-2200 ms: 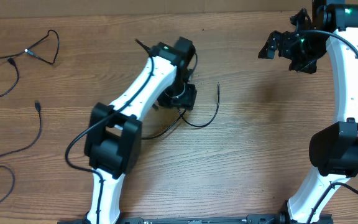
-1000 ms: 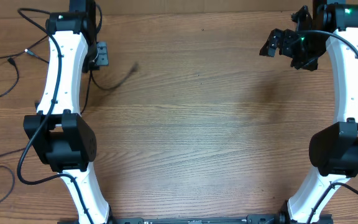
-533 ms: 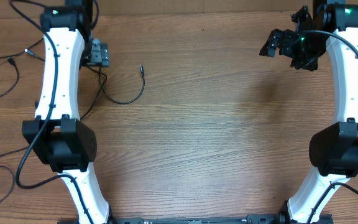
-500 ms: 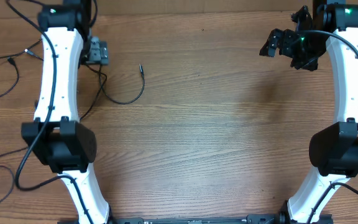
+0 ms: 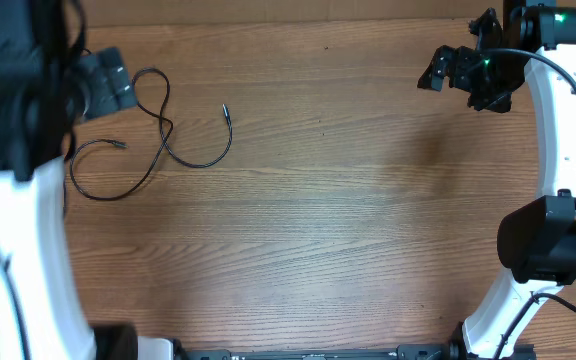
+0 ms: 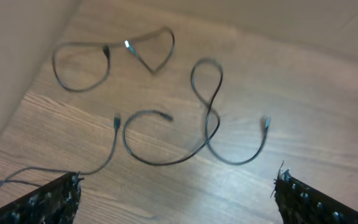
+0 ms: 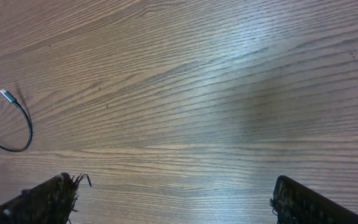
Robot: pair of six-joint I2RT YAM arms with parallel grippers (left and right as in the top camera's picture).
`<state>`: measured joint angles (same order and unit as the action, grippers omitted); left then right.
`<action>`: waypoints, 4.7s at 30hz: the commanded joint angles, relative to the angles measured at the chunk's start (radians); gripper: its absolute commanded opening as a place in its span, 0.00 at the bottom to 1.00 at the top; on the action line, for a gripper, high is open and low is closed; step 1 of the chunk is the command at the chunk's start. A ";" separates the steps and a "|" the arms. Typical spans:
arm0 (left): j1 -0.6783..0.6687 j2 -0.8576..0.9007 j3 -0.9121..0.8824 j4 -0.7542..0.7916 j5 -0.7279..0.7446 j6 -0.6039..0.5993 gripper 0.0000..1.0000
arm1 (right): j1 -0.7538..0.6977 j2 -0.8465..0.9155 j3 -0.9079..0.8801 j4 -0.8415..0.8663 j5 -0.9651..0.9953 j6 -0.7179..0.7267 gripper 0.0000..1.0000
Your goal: Untangle cables
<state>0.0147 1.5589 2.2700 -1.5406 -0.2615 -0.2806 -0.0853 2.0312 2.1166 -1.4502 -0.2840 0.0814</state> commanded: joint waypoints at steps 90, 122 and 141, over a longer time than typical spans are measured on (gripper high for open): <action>0.030 -1.556 -2.265 1.463 0.262 0.150 0.99 | 0.000 -0.023 0.016 0.005 0.003 0.000 1.00; 0.031 -1.555 -2.265 1.463 0.262 0.150 0.99 | -0.002 -0.031 -0.010 0.006 0.003 0.000 1.00; 0.031 -1.555 -2.265 1.463 0.262 0.150 1.00 | 0.007 -0.470 -0.036 -0.133 0.003 0.000 1.00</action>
<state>0.0402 0.0151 0.0116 -0.0811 -0.0105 -0.1524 -0.0841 1.6424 2.0735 -1.5352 -0.2832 0.0814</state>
